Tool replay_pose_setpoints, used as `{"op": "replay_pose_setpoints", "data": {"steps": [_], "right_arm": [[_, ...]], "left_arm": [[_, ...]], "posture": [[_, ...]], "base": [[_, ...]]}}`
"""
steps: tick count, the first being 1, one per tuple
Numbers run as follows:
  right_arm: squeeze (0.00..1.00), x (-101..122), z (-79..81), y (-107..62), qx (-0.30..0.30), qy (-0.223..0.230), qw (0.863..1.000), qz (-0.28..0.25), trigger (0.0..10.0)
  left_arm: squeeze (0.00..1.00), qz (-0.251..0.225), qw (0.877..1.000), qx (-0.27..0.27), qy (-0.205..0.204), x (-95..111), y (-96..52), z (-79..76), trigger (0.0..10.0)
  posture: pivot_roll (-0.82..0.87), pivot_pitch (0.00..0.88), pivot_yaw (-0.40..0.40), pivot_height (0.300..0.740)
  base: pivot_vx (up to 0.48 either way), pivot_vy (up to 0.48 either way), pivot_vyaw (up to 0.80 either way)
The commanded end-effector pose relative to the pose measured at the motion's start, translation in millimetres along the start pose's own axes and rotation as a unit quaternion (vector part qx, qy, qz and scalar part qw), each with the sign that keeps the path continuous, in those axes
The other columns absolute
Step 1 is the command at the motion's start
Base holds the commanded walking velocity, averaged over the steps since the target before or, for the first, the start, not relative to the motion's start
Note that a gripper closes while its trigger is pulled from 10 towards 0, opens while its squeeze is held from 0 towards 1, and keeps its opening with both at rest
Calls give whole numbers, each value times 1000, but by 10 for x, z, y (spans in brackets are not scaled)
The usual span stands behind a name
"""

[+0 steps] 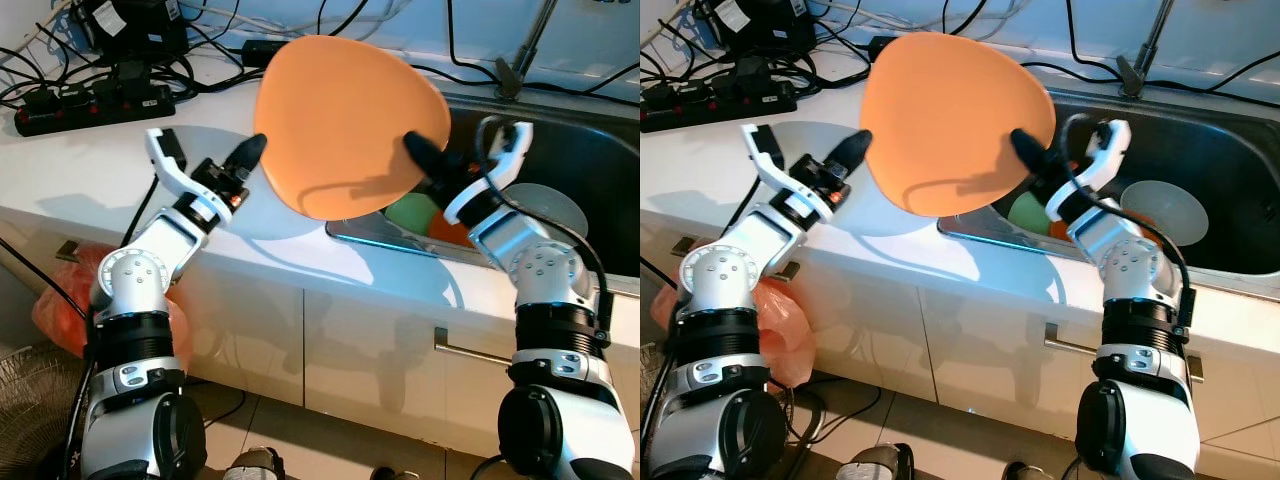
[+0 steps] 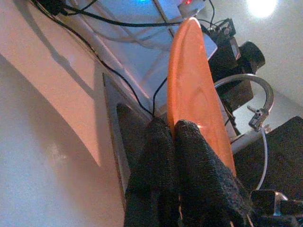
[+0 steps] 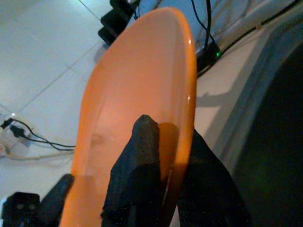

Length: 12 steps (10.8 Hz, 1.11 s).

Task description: Kitchen organization

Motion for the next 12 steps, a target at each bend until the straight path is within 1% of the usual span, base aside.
{"op": "replay_pose_setpoints", "data": {"steps": [1,2,4,5,8,10,12], "right_arm": [[0,-6,12,39,-12,-8,1000,9,0],[0,-1,18,43,-12,-8,1000,7,0],[0,11,20,51,-17,-11,1000,0,0],[0,37,4,48,-23,-13,1000,-6,0],[0,202,-104,29,-56,-17,997,-47,0],[0,302,-236,-11,-92,-18,993,-72,0],[0,457,-461,-90,-152,-15,982,-114,0]], "left_arm": [[886,12,999,-24,23,-27,65,-145,7333],[1000,20,999,-23,36,-67,75,-151,10000],[1000,28,998,-12,59,-116,66,-127,10000],[1000,26,998,-11,57,-127,72,-131,10000],[1000,31,996,-16,77,-151,72,-165,10000],[1000,38,994,-18,99,-193,65,-186,10000],[1000,48,992,-21,115,-262,40,-211,10000]], "posture": [[130,85,-7,740],[130,85,-8,740],[130,85,-8,740],[130,84,-12,740],[128,81,-14,740],[129,80,-19,740],[132,78,-23,740]], "base": [[0,0,0],[0,0,0],[0,0,0],[0,0,0],[0,0,0],[0,0,0],[0,0,0]]}}
Point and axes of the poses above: a point about 5 cm out from each wrist's last joint towards the gripper, its own y axis pointing out of the wrist towards the gripper, its own x axis along the axis of the wrist's last joint, z = x × y, the point moved 6 cm from there along y, pointing out of the wrist towards the gripper, and after that the axes turned 11 degrees about y, right-handed, at the moved point
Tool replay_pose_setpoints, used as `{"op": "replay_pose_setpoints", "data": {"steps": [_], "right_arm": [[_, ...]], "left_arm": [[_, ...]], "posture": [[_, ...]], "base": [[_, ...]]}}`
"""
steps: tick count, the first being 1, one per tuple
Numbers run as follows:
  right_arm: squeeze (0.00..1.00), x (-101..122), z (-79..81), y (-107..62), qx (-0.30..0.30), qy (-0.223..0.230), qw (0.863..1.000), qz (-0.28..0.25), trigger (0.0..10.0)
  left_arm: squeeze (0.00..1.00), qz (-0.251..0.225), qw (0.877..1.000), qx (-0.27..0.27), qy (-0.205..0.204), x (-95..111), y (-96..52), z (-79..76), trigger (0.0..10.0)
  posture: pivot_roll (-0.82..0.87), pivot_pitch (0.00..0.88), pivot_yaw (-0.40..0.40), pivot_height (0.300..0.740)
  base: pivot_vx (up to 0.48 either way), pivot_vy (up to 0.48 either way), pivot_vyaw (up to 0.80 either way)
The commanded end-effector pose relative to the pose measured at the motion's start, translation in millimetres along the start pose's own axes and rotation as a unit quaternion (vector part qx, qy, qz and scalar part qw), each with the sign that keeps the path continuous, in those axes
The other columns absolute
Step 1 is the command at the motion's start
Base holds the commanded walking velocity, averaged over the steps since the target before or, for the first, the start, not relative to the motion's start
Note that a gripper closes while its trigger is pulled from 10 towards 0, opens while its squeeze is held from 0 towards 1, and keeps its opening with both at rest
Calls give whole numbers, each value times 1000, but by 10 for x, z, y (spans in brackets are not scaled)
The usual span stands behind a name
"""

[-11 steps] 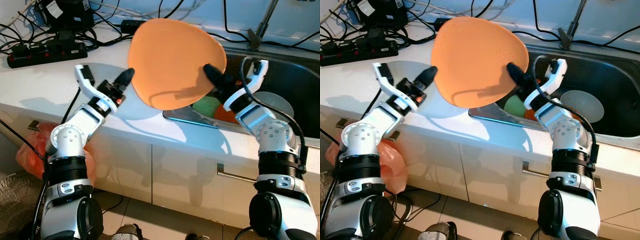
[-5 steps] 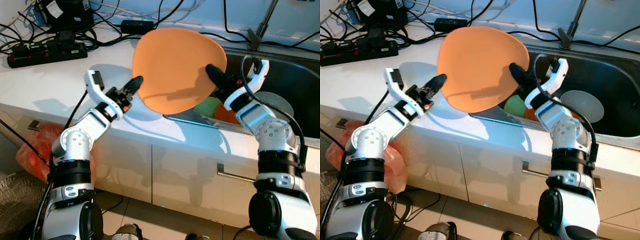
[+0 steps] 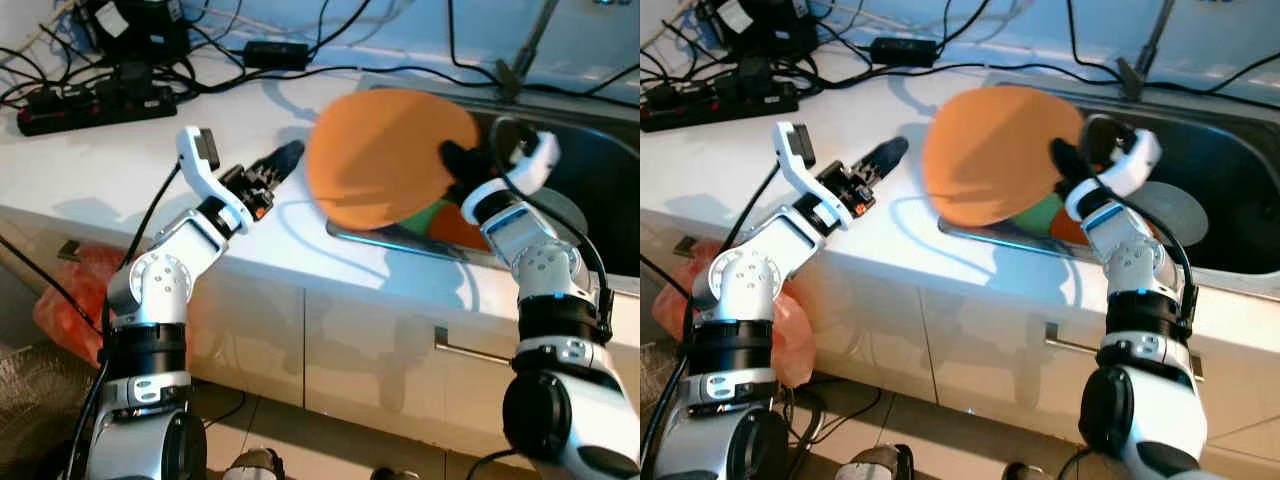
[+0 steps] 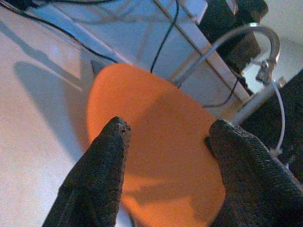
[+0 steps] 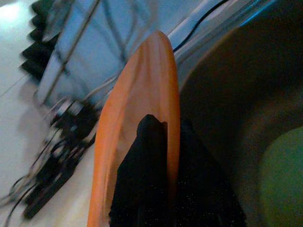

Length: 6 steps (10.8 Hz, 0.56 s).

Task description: Kitchen organization

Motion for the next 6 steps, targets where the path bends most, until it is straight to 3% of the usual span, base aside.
{"op": "replay_pose_setpoints", "data": {"steps": [1,4,6], "right_arm": [[0,153,-54,0,-21,-11,999,-29,0],[0,294,-224,-21,-64,-15,996,-67,0],[0,515,-432,-113,-121,-33,985,-118,0]], "left_arm": [[1000,9,1000,-3,16,-45,-15,-25,10000],[1000,12,999,0,33,-68,-21,-39,10000],[1000,29,997,3,72,-136,-21,-55,10000]], "posture": [[132,78,-23,740],[131,77,-21,740],[131,79,-24,740]], "base": [[0,0,0],[0,0,0],[0,0,0]]}}
Point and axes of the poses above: a point about 5 cm out from each wrist's last joint towards the gripper, its own y axis pointing out of the wrist towards the gripper, its own x axis along the axis of the wrist's last joint, z = x × y, the point moved 6 cm from there along y, pointing out of the wrist towards the gripper, and after that the axes turned 11 degrees about y, right-handed, at the moved point
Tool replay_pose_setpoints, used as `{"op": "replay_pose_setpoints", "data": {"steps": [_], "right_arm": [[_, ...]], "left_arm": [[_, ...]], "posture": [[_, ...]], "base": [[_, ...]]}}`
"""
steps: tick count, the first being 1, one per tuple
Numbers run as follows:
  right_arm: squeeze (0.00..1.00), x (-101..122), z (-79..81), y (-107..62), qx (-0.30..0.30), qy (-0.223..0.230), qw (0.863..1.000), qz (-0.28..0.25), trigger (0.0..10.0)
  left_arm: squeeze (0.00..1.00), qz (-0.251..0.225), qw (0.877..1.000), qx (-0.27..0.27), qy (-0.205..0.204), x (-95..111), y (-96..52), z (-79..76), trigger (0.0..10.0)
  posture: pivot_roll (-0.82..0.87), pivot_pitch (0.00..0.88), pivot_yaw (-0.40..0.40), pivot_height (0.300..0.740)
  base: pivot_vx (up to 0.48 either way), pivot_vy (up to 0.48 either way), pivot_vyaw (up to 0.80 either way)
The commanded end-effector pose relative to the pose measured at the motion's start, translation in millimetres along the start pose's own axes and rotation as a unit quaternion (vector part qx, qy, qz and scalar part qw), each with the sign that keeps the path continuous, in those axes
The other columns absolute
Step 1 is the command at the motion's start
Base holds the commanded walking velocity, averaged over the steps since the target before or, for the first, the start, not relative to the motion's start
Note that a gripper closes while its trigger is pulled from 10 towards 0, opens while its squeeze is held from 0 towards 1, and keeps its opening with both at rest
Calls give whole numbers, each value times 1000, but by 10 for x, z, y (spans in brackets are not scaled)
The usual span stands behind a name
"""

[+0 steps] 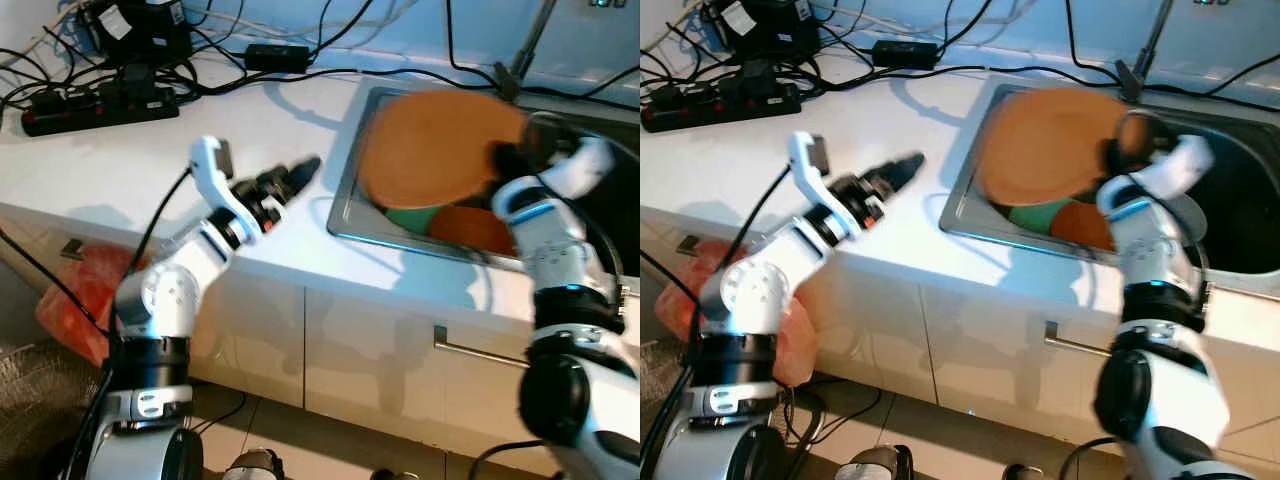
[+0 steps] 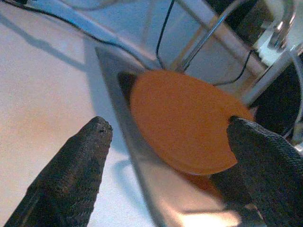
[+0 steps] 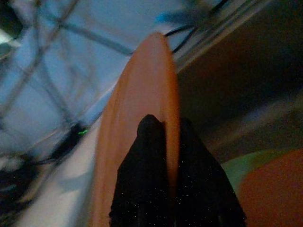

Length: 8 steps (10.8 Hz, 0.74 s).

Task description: Kitchen organization

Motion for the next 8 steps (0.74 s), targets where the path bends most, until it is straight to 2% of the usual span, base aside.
{"op": "replay_pose_setpoints", "data": {"steps": [1,2,3,6,7,8], "right_arm": [[0,105,-128,-9,-33,-17,999,-24,0],[0,182,-244,-23,-65,-52,996,-42,0],[0,195,-301,-31,-79,-79,993,-44,0],[0,217,-484,-68,-125,-155,979,-50,0],[0,202,-569,-85,-145,-190,970,-42,6196],[0,200,-640,-104,-162,-213,963,-37,10000]], "left_arm": [[976,16,999,-5,45,-38,-4,-49,10000],[227,45,994,-28,91,-149,1,-158,10000],[0,58,990,-47,121,-199,13,-245,10000],[0,76,977,-80,184,-267,66,-397,10000],[0,83,973,-89,198,-289,87,-423,10000],[0,86,970,-100,206,-317,114,-468,10000]], "posture": [[131,81,-25,740],[130,81,-24,740],[130,81,-24,740],[126,81,-11,740],[126,80,-9,740],[127,78,-5,740]], "base": [[0,0,0],[0,0,0],[0,0,0],[0,0,0],[0,0,0],[0,0,0]]}}
Point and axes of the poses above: a point about 5 cm out from each wrist's last joint towards the gripper, its own y axis pointing out of the wrist towards the gripper, its own x axis along the axis of the wrist's last joint, z = x × y, the point moved 6 cm from there along y, pointing out of the wrist towards the gripper, and after that the axes turned 11 degrees about y, right-handed, at the moved point
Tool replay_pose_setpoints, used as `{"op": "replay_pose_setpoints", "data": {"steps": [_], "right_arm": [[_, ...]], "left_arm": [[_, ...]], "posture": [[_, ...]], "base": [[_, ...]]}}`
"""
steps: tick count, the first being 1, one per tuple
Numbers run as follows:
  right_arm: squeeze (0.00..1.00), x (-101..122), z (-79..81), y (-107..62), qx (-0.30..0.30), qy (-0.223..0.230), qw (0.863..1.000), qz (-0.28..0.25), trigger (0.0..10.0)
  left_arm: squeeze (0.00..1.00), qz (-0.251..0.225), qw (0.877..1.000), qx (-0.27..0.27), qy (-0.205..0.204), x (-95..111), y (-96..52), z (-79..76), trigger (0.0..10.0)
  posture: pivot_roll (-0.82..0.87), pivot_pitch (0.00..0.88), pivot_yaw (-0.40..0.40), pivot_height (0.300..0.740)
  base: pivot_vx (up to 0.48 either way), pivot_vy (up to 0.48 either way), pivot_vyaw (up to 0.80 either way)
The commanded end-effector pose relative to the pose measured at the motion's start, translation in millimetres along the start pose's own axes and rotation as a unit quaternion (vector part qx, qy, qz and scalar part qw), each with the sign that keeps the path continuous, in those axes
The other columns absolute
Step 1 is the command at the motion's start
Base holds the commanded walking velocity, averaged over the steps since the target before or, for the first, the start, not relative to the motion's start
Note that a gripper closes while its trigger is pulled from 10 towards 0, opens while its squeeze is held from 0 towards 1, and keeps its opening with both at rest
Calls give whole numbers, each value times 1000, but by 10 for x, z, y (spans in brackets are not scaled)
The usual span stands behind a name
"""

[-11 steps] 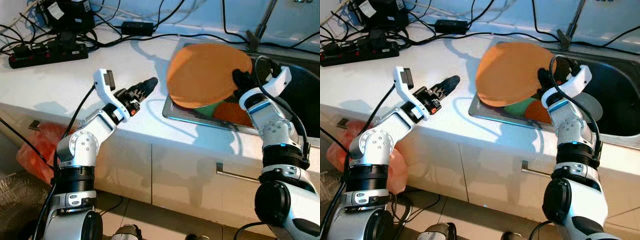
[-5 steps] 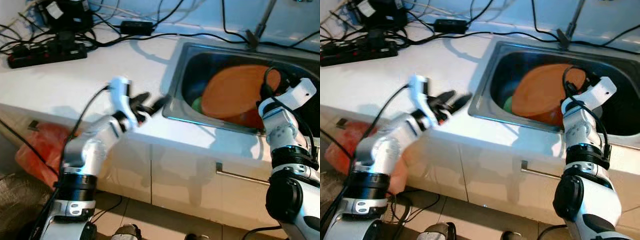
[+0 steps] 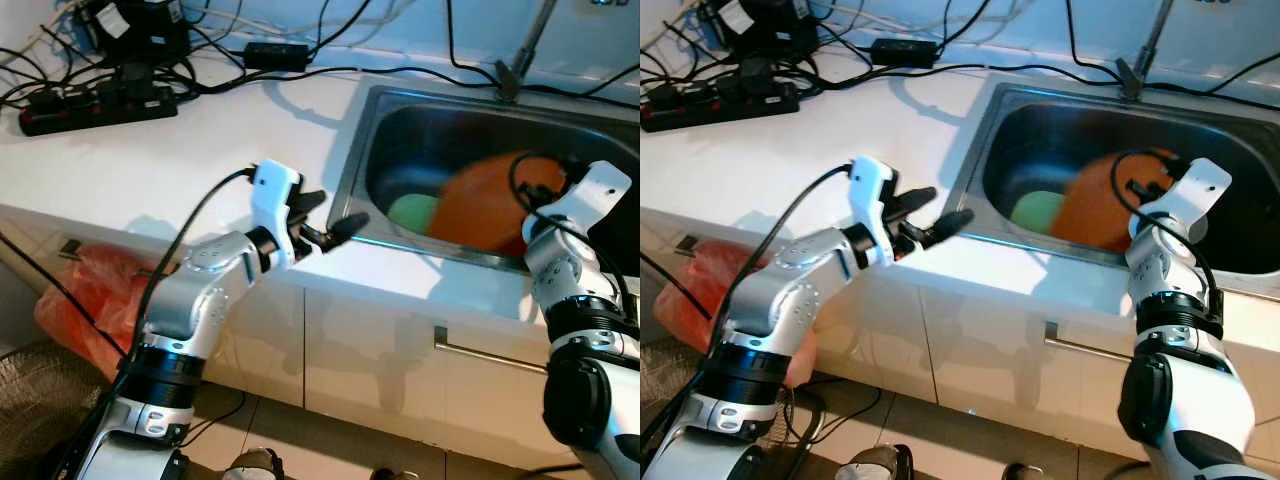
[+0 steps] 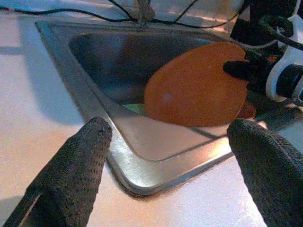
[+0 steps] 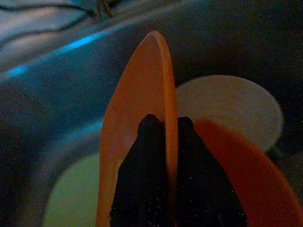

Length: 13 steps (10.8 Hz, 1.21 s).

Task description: Kitchen organization

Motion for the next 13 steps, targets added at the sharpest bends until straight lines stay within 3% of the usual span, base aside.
{"op": "replay_pose_setpoints", "data": {"steps": [1,3,4,11,12,13], "right_arm": [[0,86,-93,9,-16,-19,1000,-16,10000],[0,48,-150,7,-28,-36,999,-11,10000],[1000,28,-162,8,-31,-36,999,-8,10000],[1000,70,-166,11,-35,-27,999,-18,10000],[1000,108,-152,9,-33,-33,999,-26,10000],[1000,182,-5,-21,0,-80,995,-51,10000]], "left_arm": [[0,-2,1000,-17,19,48,59,-64,10000],[0,-3,999,-23,22,48,75,-93,10000],[0,-3,999,-24,24,46,81,-94,10000],[0,-13,999,-19,31,79,60,-63,10000],[0,-16,999,-12,31,87,48,-46,10000],[0,-21,999,33,33,85,-16,76,10000]], "posture": [[127,78,-1,740],[128,78,0,740],[128,78,0,740],[130,73,-1,740],[129,69,-4,740],[127,69,-5,740]], "base": [[0,0,0],[0,0,0],[0,0,0],[0,0,0],[0,0,0],[0,0,0]]}}
Point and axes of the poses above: a point about 5 cm out from each wrist's last joint towards the gripper, its own y axis pointing out of the wrist towards the gripper, its own x axis along the axis of the wrist's last joint, z = x × y, the point moved 6 cm from there along y, pointing out of the wrist towards the gripper, and after that the axes turned 11 degrees about y, right-handed, at the moved point
